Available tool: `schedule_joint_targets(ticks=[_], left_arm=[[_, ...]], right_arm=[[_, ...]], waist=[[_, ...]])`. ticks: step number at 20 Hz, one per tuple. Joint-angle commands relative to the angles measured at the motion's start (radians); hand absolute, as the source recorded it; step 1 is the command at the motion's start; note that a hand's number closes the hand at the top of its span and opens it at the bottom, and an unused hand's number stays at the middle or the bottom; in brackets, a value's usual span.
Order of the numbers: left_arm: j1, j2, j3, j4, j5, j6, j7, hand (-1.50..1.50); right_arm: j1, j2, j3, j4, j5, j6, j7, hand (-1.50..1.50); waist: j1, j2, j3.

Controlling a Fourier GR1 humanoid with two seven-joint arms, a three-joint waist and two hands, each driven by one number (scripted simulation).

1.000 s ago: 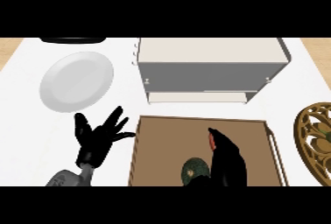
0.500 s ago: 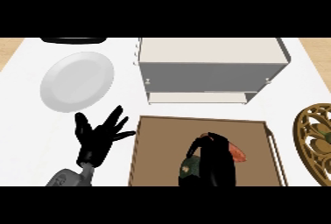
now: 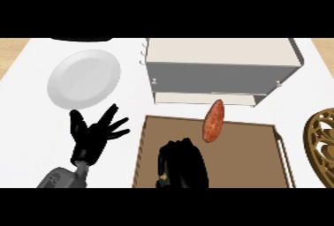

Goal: Pick the squash from the tray and place it in the tiered shelf

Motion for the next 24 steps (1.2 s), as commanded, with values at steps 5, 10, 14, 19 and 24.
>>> schedule_joint_targets(ticks=[5, 10, 14, 19, 24], left_arm=[[0.04, 0.119, 0.098, 0.02, -0.031, 0.055, 0.005, 0.0], [0.061, 0.106, 0.096, 0.031, -0.04, 0.039, -0.019, 0.0], [0.067, 0.12, 0.117, 0.047, -0.033, 0.023, -0.019, 0.0], [0.081, 0.092, 0.111, 0.072, -0.047, 0.025, -0.046, 0.0], [0.073, 0.107, 0.137, 0.052, -0.035, 0.014, -0.038, 0.0]], right_arm=[[-0.227, 0.005, 0.072, -0.215, 0.012, -0.062, 0.162, 1.5], [-0.43, 0.004, -0.009, -0.349, 0.074, 0.017, 0.365, 1.5], [-0.559, 0.004, -0.117, -0.42, 0.042, 0.153, 0.462, 1.5], [-0.692, 0.004, -0.258, -0.407, 0.017, 0.228, 0.491, 1.5], [-0.807, 0.004, -0.488, -0.327, -0.07, 0.292, 0.438, 1.5]], waist=[[-0.028, -0.007, 0.009], [-0.035, -0.011, 0.008], [-0.042, -0.012, 0.007], [-0.053, -0.011, 0.006], [-0.053, -0.008, 0.007]])
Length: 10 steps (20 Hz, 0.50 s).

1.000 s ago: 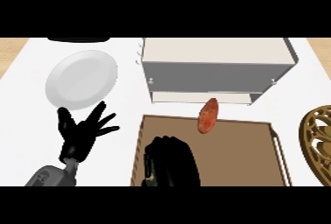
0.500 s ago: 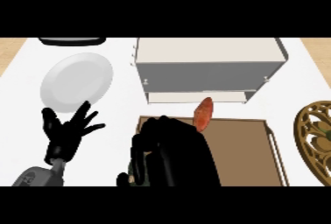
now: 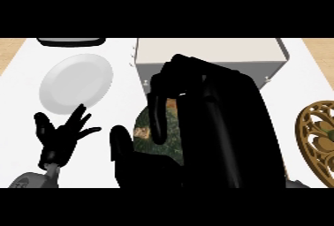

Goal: Pick the squash from the tray and place it in the tiered shelf

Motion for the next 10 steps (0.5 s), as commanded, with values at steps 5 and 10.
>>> schedule_joint_targets(ticks=[5, 10], left_arm=[[0.017, 0.025, 0.012, -0.017, -0.014, 0.013, 0.043, 0.0], [0.022, 0.021, 0.018, -0.013, -0.022, 0.002, 0.041, 0.0]], right_arm=[[-0.26, -0.02, -0.31, 0.168, -0.063, 0.161, 0.127, 1.5], [-0.36, -0.09, -0.43, 0.304, -0.119, 0.202, 0.049, 1.5]], waist=[[0.009, 0.005, 0.0], [0.008, 0.008, 0.0]])
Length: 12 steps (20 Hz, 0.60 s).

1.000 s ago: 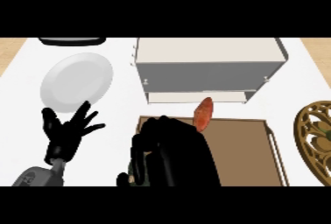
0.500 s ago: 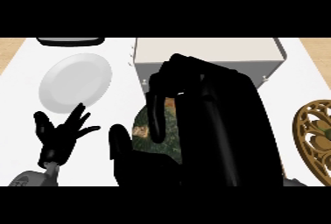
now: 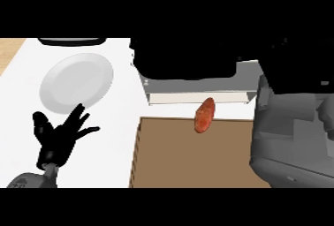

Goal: Pick the squash from the tray and place it in the tiered shelf

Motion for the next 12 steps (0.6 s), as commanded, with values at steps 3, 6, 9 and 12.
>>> schedule_joint_targets(ticks=[3, 6, 9, 12], left_arm=[[-0.02, -0.002, 0.009, -0.004, -0.01, 0.007, 0.04, 0.0], [0.018, -0.012, 0.004, -0.008, -0.031, 0.011, 0.011, 0.0], [0.027, 0.003, 0.009, -0.027, -0.043, 0.004, 0.019, 0.0], [0.013, -0.001, 0.024, -0.028, -0.039, -0.007, 0.049, 0.0]], right_arm=[[-0.159, -0.077, -0.159, 0.223, -0.08, 0.112, 0.024, 1.5], [-0.17, -0.089, -0.157, 0.286, -0.095, 0.137, -0.01, 1.5], [-0.147, -0.131, -0.172, 0.396, -0.105, 0.124, -0.15, 1.5], [-0.193, -0.106, -0.144, 0.465, -0.064, 0.093, -0.153, 1.5]], waist=[[0.008, 0.007, -0.001], [0.009, 0.007, -0.001], [0.016, 0.01, -0.001], [0.016, 0.009, -0.001]])
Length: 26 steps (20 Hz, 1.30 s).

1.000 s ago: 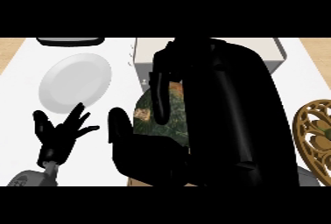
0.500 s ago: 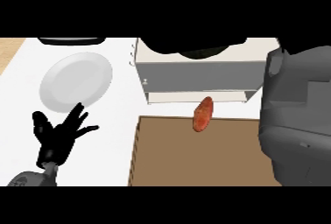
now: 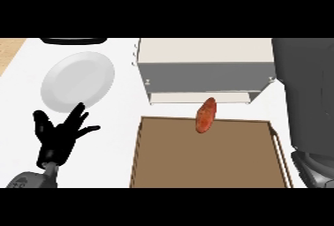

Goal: Pick the squash from the tray and place it in the tiered shelf

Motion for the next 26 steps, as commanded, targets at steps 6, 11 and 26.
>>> schedule_joint_targets(ticks=[6, 11, 26], left_arm=[[0.01, -0.067, 0.001, 0.072, -0.064, 0.011, -0.037, 0.0], [-0.008, -0.033, 0.042, 0.068, -0.048, -0.032, 0.006, 0.0], [-0.027, -0.034, 0.104, 0.062, -0.079, -0.068, 0.043, 0.0]], right_arm=[[0.048, -0.008, 0.012, 0.154, 0.061, -0.077, -0.13, 1.5], [0.009, -0.061, -0.021, 0.334, 0.091, -0.138, -0.267, 1.5], [-0.025, -0.054, 0.007, 0.425, 0.111, -0.116, -0.366, 1.5]], waist=[[-0.001, 0.003, -0.002], [0.005, 0.006, -0.002], [0.0, 0.003, -0.002]])
